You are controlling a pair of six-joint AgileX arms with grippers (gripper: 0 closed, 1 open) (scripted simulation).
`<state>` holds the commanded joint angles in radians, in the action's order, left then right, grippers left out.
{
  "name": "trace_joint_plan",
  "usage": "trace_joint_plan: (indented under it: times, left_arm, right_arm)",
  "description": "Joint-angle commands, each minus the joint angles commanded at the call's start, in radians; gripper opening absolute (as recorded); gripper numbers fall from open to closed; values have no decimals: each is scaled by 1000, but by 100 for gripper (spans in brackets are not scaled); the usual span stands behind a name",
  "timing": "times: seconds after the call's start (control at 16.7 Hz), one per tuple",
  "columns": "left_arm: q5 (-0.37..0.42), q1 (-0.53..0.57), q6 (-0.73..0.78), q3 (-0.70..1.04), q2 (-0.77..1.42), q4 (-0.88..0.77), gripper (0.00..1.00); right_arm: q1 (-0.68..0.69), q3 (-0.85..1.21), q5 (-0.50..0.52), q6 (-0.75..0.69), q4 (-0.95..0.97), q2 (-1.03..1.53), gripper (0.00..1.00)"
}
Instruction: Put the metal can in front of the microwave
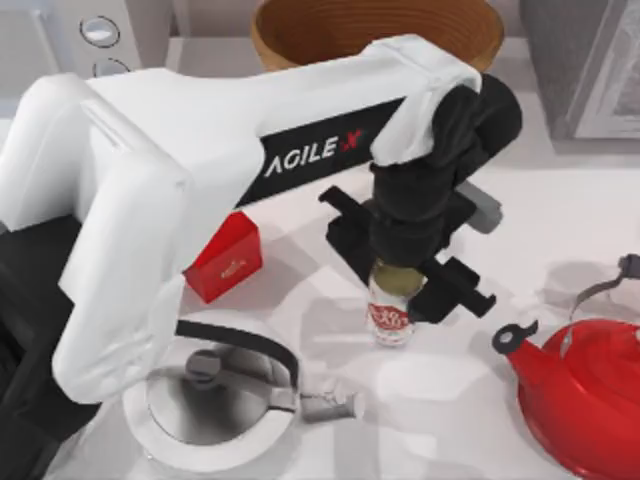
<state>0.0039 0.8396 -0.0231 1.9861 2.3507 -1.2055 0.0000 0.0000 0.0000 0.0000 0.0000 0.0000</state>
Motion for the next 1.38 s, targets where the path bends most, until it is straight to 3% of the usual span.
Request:
trace_joint_plan:
  times: [0.3, 0.36, 0.9, 1.38]
  left_arm:
    - [0, 0, 0, 0, 0, 0, 2]
    - [0, 0, 0, 0, 0, 0, 0]
    - [0, -1, 2, 3, -1, -4, 0]
    - [0, 0, 0, 141, -11, -151, 0]
  right_arm:
    - [0, 0, 0, 0, 0, 0, 100]
    - [0, 0, 0, 0, 0, 0, 100]
    - [0, 0, 0, 0, 0, 0, 100]
    - [0, 0, 0, 0, 0, 0, 100]
